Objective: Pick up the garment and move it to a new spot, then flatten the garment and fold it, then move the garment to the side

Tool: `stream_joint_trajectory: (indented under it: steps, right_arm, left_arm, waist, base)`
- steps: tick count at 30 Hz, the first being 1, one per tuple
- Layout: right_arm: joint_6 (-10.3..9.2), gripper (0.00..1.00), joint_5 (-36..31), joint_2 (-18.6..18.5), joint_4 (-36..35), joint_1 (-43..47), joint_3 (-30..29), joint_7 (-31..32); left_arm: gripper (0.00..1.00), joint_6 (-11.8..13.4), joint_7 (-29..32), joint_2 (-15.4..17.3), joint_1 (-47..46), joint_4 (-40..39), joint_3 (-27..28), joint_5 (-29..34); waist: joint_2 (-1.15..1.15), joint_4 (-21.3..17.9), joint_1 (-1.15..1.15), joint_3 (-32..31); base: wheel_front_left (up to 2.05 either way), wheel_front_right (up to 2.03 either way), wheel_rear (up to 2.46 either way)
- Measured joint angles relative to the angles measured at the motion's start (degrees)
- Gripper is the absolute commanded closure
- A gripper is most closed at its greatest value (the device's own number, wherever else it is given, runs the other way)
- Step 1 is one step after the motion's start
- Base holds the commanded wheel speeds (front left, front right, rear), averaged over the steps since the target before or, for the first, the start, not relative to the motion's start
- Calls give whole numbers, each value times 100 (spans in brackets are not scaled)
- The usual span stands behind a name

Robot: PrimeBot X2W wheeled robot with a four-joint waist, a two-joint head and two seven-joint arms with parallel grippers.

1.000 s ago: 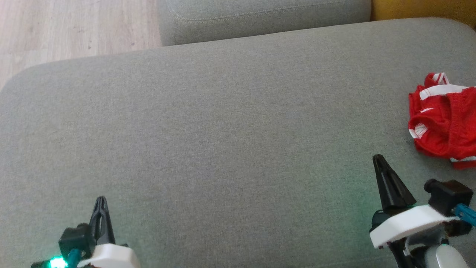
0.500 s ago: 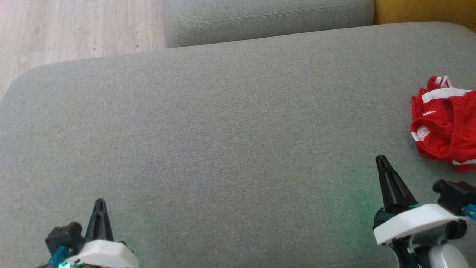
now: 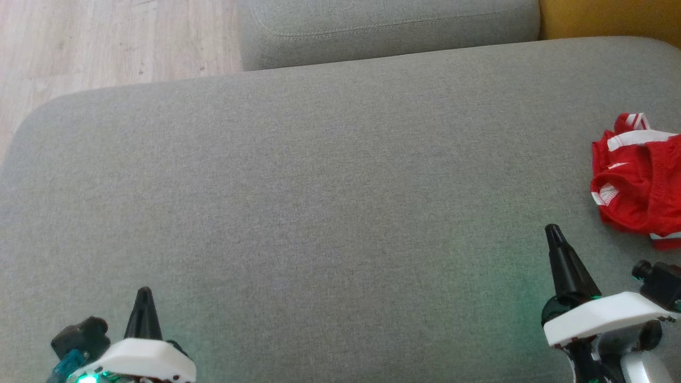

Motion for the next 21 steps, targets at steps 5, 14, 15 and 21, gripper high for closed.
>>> stream_joint_trajectory:
  steps: [5,14,15,21]
  right_arm:
    - [0,100,312,0,70,-29,-45,0]
    - [0,100,875,4,189,-132,-100,0]
    - [0,100,935,4,203,-132,-110,0]
    - [0,100,1245,11,276,-133,-136,0]
  left_arm:
    - [100,-119,51,-83,-39,23,137,-271]
    - [100,-352,141,-189,-93,80,316,-756]
    - [100,-378,142,-199,-94,90,332,-806]
    - [100,-498,188,-298,-100,132,390,-1077]
  waist:
    - [0,21,0,-18]
    - [0,61,0,-50]
    - [0,65,0,-54]
    - [0,86,0,-72]
  base:
    - [0,0,0]
    - [0,0,0]
    - [0,0,0]
    - [0,0,0]
